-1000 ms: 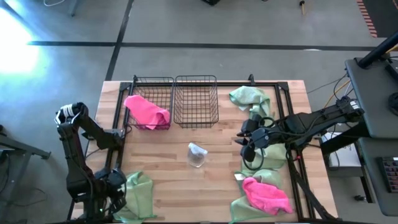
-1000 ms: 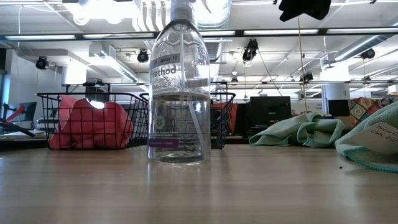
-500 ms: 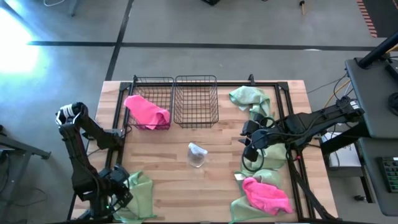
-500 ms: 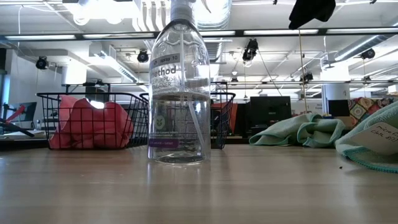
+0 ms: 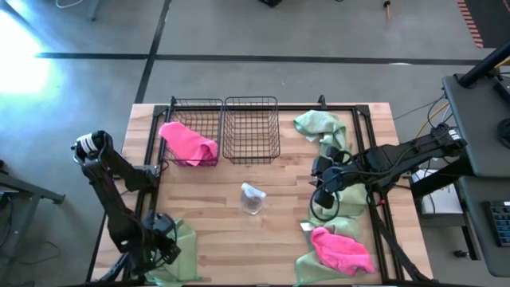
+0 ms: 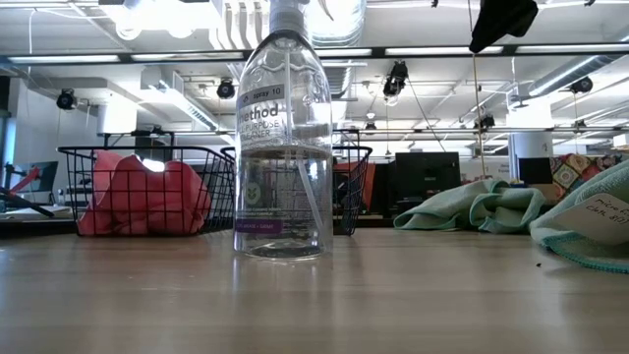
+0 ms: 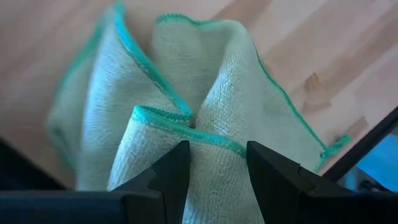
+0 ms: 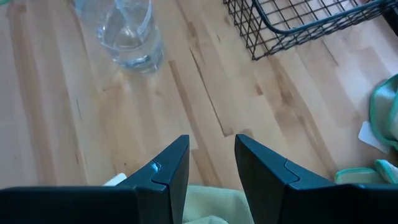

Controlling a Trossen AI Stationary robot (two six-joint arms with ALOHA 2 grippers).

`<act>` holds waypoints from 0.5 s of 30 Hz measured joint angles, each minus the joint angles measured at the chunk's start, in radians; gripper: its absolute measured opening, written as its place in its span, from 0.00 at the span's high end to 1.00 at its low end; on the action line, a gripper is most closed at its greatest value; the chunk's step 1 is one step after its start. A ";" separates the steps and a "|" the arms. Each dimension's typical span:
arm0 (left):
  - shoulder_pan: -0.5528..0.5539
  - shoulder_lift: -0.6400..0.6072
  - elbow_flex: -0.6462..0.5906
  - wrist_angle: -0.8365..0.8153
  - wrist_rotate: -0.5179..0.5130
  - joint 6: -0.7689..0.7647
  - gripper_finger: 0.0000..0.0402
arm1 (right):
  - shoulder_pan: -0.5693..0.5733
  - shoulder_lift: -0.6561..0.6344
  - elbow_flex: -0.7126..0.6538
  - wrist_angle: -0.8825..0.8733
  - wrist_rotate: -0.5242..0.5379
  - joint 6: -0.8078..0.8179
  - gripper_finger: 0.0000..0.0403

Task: Sort microfiber towel by color & place in baskets
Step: Put the bottom left green microfiber towel into the right black wire basket

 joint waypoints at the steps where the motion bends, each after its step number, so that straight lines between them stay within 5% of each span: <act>1: 0.000 0.000 -0.013 0.018 0.001 0.000 0.65 | 0.000 0.000 0.000 0.000 0.000 0.000 0.69; 15: 0.005 -0.002 -0.166 0.147 0.011 -0.035 0.65 | 0.000 0.000 0.000 0.002 0.000 0.000 0.69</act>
